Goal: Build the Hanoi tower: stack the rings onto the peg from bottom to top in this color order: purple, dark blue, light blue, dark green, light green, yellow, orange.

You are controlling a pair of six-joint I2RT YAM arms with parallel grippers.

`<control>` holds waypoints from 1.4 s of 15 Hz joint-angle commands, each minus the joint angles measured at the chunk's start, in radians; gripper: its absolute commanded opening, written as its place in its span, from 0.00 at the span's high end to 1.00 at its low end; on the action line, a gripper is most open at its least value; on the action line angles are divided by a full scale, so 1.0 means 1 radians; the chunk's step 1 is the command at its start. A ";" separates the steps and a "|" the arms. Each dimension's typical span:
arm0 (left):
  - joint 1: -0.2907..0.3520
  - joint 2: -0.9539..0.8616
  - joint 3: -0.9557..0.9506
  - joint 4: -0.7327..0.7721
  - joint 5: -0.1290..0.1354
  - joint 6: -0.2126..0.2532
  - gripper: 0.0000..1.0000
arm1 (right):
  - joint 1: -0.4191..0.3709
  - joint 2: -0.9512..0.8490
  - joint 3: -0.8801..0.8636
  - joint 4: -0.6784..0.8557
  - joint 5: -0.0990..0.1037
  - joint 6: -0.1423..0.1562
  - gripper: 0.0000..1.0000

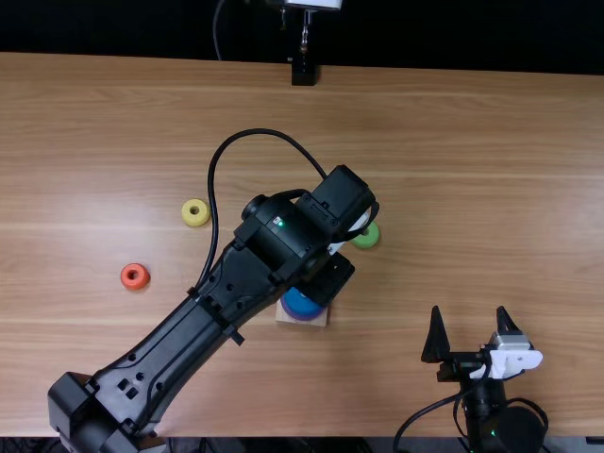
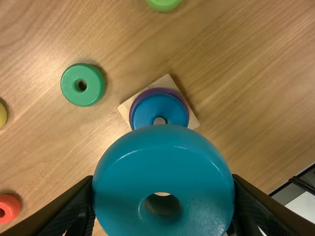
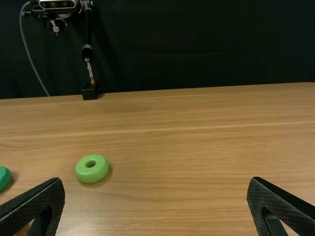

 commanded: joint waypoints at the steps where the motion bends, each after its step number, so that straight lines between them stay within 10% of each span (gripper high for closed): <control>1: -0.003 0.017 0.024 0.001 0.000 -0.011 1.00 | -0.004 -0.011 -0.005 0.005 -0.002 0.000 0.00; 11: 0.007 0.009 -0.086 0.003 0.002 -0.009 1.00 | -0.004 -0.011 -0.007 0.005 -0.002 0.000 0.00; 12: 0.010 0.009 -0.086 0.004 0.002 -0.007 0.90 | -0.004 -0.011 -0.005 0.005 -0.002 0.000 0.00; 14: 0.010 0.009 -0.086 0.004 0.002 -0.007 0.14 | -0.004 -0.011 -0.005 0.005 -0.002 0.000 0.00; 15: 0.010 0.009 -0.086 0.004 0.004 -0.009 0.00 | -0.004 -0.011 -0.005 0.005 -0.002 0.000 0.00; 21: 0.026 0.006 -0.020 0.091 -0.002 0.002 0.00 | -0.004 -0.011 -0.005 0.005 -0.002 0.000 0.00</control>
